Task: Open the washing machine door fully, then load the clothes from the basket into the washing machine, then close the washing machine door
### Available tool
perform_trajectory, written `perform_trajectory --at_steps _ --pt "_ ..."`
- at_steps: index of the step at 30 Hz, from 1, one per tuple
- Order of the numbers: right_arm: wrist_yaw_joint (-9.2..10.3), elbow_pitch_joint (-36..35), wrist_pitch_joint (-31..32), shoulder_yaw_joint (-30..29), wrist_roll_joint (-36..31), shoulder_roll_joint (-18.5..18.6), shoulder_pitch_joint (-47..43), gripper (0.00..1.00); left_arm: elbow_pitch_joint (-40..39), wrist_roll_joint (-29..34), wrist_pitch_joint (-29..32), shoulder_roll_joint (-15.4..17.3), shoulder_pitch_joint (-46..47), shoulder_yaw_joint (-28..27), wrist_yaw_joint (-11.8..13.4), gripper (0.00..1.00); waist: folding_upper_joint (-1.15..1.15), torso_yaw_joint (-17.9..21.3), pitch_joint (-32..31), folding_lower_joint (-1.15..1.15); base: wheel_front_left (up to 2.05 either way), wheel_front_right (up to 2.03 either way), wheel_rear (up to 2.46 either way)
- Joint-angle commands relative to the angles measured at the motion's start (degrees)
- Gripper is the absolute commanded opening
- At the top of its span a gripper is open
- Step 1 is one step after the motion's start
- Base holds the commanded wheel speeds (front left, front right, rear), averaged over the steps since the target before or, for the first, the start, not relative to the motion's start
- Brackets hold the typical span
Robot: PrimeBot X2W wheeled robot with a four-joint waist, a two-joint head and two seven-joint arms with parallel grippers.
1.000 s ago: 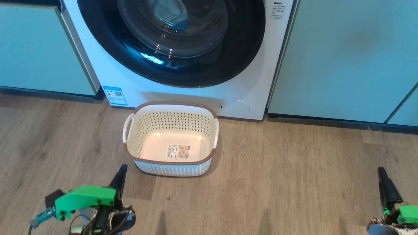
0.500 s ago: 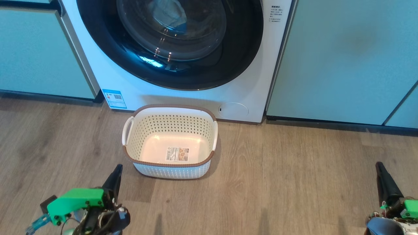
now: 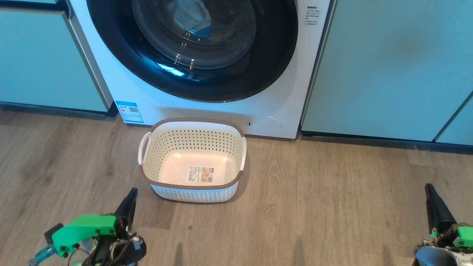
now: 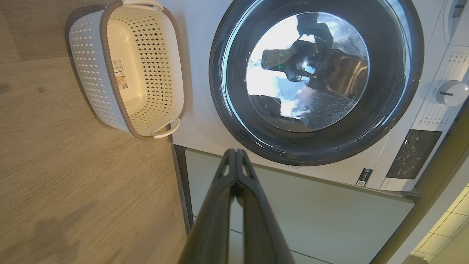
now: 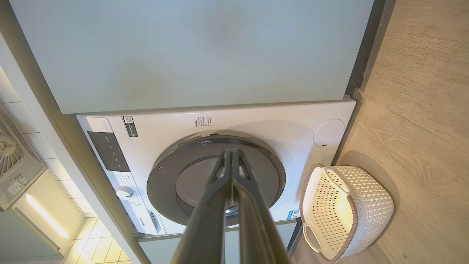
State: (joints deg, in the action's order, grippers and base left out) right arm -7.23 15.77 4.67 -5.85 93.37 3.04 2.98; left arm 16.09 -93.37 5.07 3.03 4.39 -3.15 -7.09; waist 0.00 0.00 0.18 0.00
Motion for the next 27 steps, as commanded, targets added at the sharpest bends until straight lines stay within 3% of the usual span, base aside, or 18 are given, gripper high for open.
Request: perform_trajectory --at_steps 1,27 --pt "-0.25 -1.84 0.57 0.87 0.08 0.96 3.06 0.00 -2.10 0.08 0.33 0.84 1.68 -2.02 -0.40 0.00 0.00 0.00 0.00 0.00 0.00 0.00 0.00" --pt "-0.25 -1.81 0.93 0.42 -0.30 0.64 3.10 0.00 -2.08 0.42 0.65 0.55 1.71 -2.42 -0.40 0.00 0.00 0.00 0.00 0.00 0.00 0.00 0.00"
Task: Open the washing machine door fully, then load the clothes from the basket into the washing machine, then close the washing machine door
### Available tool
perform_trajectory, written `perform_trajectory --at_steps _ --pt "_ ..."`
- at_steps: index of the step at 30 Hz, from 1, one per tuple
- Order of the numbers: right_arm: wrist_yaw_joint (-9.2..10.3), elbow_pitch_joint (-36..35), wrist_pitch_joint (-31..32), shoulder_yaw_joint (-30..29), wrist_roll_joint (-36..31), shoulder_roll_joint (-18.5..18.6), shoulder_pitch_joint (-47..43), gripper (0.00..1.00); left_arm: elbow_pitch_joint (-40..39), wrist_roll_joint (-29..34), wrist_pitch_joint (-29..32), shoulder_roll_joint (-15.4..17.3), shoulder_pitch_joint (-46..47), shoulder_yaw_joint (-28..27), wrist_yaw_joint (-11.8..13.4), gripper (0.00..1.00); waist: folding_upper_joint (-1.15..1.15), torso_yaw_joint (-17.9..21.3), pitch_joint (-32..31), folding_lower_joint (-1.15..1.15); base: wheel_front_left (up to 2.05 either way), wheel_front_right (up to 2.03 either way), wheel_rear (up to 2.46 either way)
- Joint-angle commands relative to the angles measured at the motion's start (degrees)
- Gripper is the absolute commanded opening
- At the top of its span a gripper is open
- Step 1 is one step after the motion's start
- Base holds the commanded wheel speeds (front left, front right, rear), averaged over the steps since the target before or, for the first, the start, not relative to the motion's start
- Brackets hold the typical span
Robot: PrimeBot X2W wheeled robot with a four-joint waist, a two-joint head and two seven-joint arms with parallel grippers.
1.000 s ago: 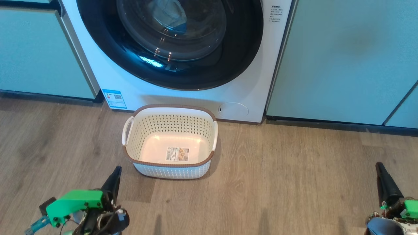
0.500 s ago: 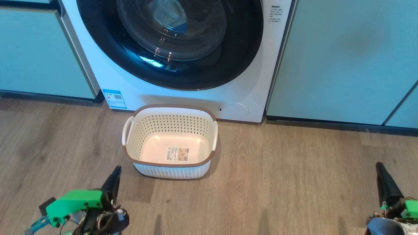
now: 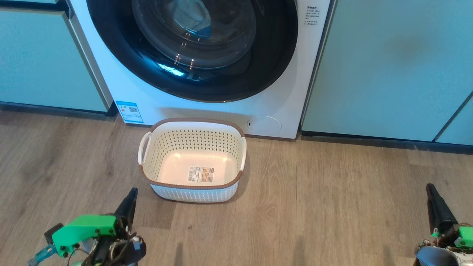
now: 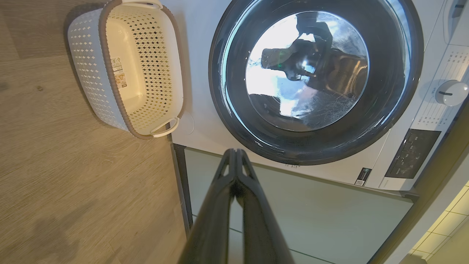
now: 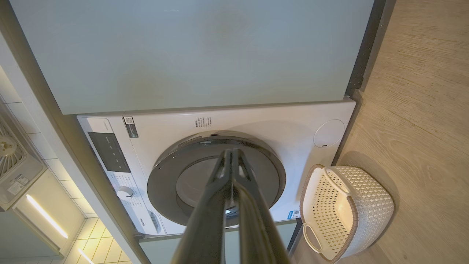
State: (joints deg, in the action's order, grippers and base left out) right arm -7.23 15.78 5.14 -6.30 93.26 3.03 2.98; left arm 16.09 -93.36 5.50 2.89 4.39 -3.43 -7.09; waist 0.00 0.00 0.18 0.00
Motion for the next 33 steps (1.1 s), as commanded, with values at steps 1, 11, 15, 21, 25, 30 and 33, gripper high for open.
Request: perform_trajectory --at_steps 1,11,15,21,25,30,33 --pt "-0.25 -1.82 0.49 0.86 -0.20 0.64 3.10 0.00 -2.08 0.42 0.24 0.68 1.71 -2.15 -0.40 0.00 0.00 0.00 0.00 0.00 0.00 0.00 0.00" --pt "-0.25 -1.81 0.60 0.72 -0.32 0.54 3.11 0.00 -2.07 0.52 0.34 0.59 1.72 -2.28 -0.40 0.00 0.00 0.00 0.00 0.00 0.00 0.00 0.00" --pt "-0.25 -1.81 0.63 0.68 -0.35 0.52 3.12 0.00 -2.07 0.55 0.37 0.56 1.73 -2.31 -0.40 0.00 0.00 0.00 0.00 0.00 0.00 0.00 0.00" --pt "-0.25 -1.80 0.70 0.59 -0.42 0.45 3.13 0.00 -2.07 0.61 0.43 0.51 1.73 -2.39 -0.40 0.00 0.00 0.00 0.00 0.00 0.00 0.00 0.00" --pt "-0.25 -1.80 0.74 0.54 -0.46 0.42 3.13 0.00 -2.07 0.65 0.46 0.48 1.74 -2.43 -0.40 0.00 0.00 0.00 0.00 0.00 0.00 0.00 0.00" --pt "-0.25 -1.80 0.78 0.49 -0.51 0.38 3.14 0.00 -2.07 0.69 0.50 0.45 1.74 -2.48 -0.40 0.00 0.00 0.00 0.00 0.00 0.00 0.00 0.00" --pt "-0.25 -1.79 0.81 0.46 -0.53 0.36 3.14 0.00 -2.07 0.71 0.52 0.43 1.74 -2.51 -0.40 0.00 0.00 0.00 0.00 0.00 0.00 0.00 0.00"
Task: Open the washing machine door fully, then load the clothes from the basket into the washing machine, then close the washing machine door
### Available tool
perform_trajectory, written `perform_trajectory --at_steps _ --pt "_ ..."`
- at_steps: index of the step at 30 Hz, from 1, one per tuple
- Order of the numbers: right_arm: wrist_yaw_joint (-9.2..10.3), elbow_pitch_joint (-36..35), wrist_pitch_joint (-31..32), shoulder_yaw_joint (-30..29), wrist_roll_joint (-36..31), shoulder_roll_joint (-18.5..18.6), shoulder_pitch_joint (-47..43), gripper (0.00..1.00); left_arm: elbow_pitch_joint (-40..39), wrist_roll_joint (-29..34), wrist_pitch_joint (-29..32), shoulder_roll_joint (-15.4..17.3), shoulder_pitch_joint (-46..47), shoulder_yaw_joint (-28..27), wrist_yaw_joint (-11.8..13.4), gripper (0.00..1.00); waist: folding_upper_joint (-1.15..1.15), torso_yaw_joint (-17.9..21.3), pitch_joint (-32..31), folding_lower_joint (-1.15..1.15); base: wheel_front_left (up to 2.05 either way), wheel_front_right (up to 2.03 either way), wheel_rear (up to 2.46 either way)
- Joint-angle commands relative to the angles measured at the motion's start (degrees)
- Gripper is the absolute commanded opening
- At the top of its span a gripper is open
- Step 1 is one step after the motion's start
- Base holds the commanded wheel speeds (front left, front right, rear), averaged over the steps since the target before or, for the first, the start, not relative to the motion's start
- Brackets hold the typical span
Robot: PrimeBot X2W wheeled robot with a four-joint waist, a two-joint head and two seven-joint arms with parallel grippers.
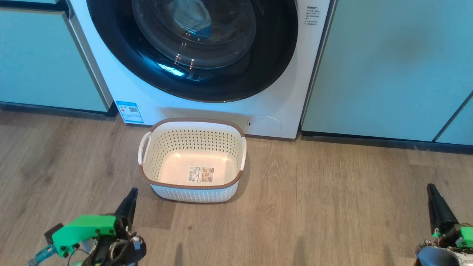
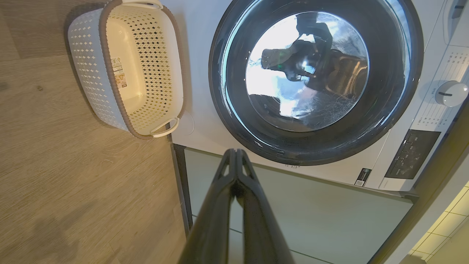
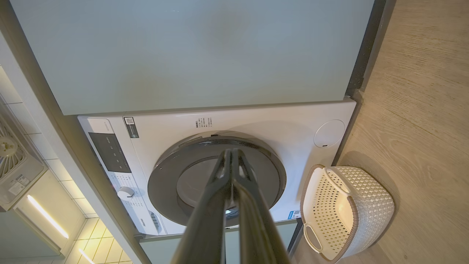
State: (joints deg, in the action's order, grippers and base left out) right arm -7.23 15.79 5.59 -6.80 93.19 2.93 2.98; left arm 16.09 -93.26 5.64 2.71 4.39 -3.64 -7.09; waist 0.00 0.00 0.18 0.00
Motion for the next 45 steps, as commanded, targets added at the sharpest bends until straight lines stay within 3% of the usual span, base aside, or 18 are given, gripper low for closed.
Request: perform_trajectory --at_steps 1,45 --pt "-0.25 -1.80 0.36 0.94 -0.48 0.45 3.14 0.00 -2.07 0.62 0.39 0.61 1.75 -2.31 -0.40 0.00 0.00 0.00 0.00 0.00 0.00 0.00 0.00" --pt "-0.25 -1.79 0.64 0.60 -0.76 0.22 3.17 0.00 -2.06 0.87 0.63 0.40 1.77 -2.60 -0.40 0.00 0.00 0.00 0.00 0.00 0.00 0.00 0.00"
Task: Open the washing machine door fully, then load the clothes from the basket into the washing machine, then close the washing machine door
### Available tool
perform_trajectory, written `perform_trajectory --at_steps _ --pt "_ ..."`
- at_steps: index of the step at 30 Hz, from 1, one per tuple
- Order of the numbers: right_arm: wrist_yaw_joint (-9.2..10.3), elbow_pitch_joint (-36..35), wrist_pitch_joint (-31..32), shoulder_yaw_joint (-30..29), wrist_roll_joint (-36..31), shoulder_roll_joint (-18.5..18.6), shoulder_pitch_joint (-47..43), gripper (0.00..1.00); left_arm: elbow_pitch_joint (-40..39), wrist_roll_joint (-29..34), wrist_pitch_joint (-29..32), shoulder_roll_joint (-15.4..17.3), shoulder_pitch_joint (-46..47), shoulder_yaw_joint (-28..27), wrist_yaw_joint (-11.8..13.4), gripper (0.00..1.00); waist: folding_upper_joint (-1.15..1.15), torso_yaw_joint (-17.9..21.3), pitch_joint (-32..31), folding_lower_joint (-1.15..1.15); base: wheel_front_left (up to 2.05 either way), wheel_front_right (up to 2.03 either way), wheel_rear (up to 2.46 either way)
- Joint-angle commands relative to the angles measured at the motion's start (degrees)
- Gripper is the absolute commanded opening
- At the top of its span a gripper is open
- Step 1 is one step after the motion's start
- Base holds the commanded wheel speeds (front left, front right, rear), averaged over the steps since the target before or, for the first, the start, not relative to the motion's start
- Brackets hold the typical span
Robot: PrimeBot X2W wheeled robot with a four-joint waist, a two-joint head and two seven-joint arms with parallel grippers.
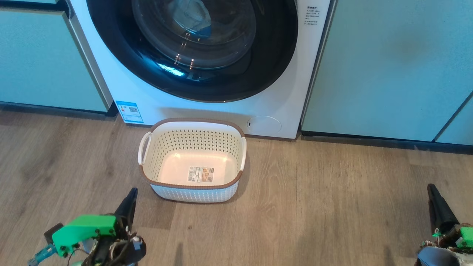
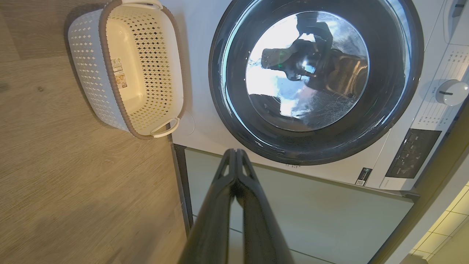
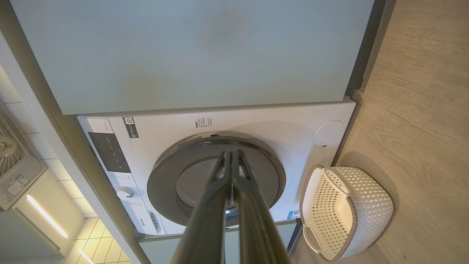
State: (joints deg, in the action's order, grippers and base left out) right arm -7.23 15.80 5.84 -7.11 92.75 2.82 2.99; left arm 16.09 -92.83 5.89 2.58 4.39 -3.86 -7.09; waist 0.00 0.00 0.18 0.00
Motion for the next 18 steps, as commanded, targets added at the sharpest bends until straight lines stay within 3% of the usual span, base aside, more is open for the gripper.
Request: perform_trajectory --at_steps 1,18 --pt "-0.25 -1.80 0.39 0.91 -0.32 0.32 3.17 0.00 -2.06 0.44 0.38 0.53 1.77 -2.39 -0.40 0.00 0.00 0.00 0.00 0.00 0.00 0.00 0.00" --pt "-0.25 -1.79 0.46 0.83 -0.40 0.26 3.18 0.00 -2.05 0.51 0.44 0.48 1.78 -2.47 -0.40 0.00 0.00 0.00 0.00 0.00 0.00 0.00 0.00"
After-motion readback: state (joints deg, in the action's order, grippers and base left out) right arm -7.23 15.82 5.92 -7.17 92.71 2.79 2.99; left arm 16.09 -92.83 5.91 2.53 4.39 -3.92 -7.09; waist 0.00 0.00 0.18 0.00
